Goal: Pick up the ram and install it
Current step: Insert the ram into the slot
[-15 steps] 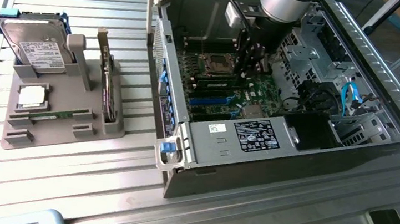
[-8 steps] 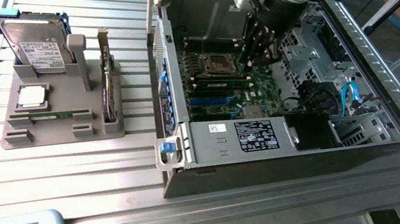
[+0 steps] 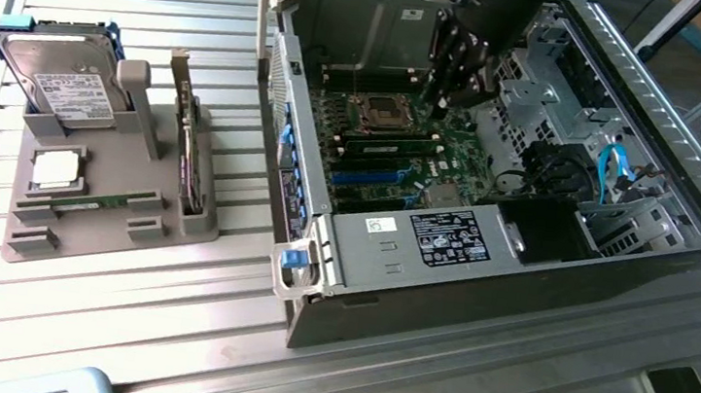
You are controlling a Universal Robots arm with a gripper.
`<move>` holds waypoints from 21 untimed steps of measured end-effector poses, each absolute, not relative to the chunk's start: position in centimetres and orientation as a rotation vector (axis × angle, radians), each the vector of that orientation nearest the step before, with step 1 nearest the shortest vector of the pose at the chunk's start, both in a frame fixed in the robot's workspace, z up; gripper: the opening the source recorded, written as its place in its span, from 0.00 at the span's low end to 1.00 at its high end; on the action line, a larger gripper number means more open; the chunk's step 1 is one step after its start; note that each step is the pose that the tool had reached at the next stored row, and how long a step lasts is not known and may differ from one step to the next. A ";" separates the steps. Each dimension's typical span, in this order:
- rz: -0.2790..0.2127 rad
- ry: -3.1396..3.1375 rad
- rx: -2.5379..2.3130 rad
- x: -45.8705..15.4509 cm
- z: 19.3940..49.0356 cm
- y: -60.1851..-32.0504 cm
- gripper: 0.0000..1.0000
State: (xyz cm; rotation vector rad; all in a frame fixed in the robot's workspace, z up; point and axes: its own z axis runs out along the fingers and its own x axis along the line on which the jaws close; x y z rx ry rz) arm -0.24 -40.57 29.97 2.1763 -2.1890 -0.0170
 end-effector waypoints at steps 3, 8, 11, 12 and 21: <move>-0.015 -2.188 2.175 -0.2 30.5 -40.5 0.32; -0.013 -2.187 2.175 -0.2 31.2 -40.5 0.32; -0.013 -2.187 2.174 -0.2 31.8 -40.5 0.32; -0.012 -2.187 2.174 -0.2 31.9 -40.5 0.32; -0.009 -2.186 2.173 -0.2 33.9 -40.5 0.32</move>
